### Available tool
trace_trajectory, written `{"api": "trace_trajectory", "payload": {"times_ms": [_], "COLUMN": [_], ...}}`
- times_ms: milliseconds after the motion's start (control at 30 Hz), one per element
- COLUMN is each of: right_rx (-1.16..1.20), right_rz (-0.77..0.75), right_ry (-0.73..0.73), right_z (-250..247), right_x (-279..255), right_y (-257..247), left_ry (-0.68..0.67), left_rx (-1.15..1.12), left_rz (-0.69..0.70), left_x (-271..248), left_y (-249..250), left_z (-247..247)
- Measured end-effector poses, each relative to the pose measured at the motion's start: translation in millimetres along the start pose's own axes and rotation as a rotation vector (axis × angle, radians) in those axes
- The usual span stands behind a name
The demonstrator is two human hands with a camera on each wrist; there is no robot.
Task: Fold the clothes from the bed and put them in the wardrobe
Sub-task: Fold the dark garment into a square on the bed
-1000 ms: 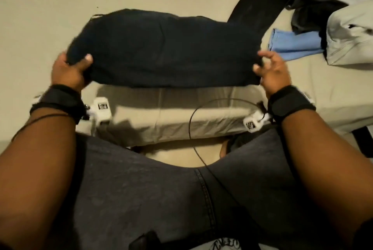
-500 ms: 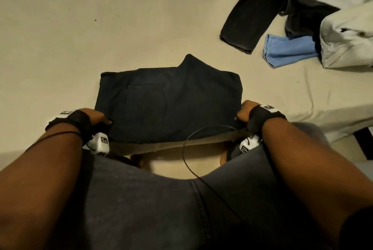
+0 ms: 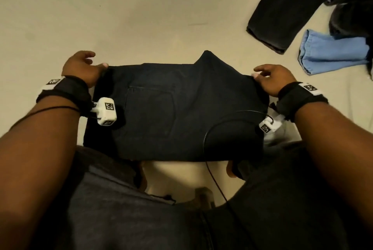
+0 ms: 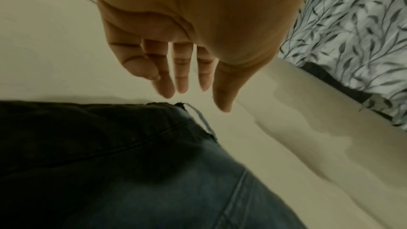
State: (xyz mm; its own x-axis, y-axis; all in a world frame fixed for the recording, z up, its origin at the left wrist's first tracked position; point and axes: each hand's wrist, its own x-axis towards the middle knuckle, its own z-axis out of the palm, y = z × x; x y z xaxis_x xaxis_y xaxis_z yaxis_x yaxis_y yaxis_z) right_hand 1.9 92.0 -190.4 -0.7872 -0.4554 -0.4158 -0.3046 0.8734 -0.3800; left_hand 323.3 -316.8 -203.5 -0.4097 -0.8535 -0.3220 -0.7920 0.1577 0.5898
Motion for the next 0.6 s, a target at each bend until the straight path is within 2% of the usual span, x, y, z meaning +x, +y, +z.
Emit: {"api": "trace_trajectory", "payload": {"times_ms": [67,133,300,433,500,533,600], "right_rx": [0.034,0.014,-0.043,-0.075,-0.101,-0.125,-0.160], "right_rz": [0.030,0.059,0.087,0.097,0.075,0.038,-0.097], "right_ry": [-0.042,-0.055,-0.042,-0.026,0.044,0.122,0.277], "right_z": [13.1,22.6,11.1,13.4,12.9,12.0,14.9], "right_x": [14.6,25.5,40.8,40.7,35.5,31.5,16.1], "right_y": [4.8,8.3,15.9,16.4,5.7,-3.7,-35.5], "left_ry": [-0.119,-0.149,0.001,-0.003,0.052,0.095,0.116], "left_rx": [0.113,0.215,0.297,0.344,0.407,0.428,0.425], "left_rz": [-0.015,0.018,0.081,0.061,0.084,0.152,0.456], "left_x": [10.1,16.4,27.4,28.5,20.4,12.3,-13.4], "left_y": [0.4,2.1,8.5,6.8,15.5,24.1,51.1], "left_z": [11.5,19.2,20.3,25.6,31.0,35.1,52.0]}}
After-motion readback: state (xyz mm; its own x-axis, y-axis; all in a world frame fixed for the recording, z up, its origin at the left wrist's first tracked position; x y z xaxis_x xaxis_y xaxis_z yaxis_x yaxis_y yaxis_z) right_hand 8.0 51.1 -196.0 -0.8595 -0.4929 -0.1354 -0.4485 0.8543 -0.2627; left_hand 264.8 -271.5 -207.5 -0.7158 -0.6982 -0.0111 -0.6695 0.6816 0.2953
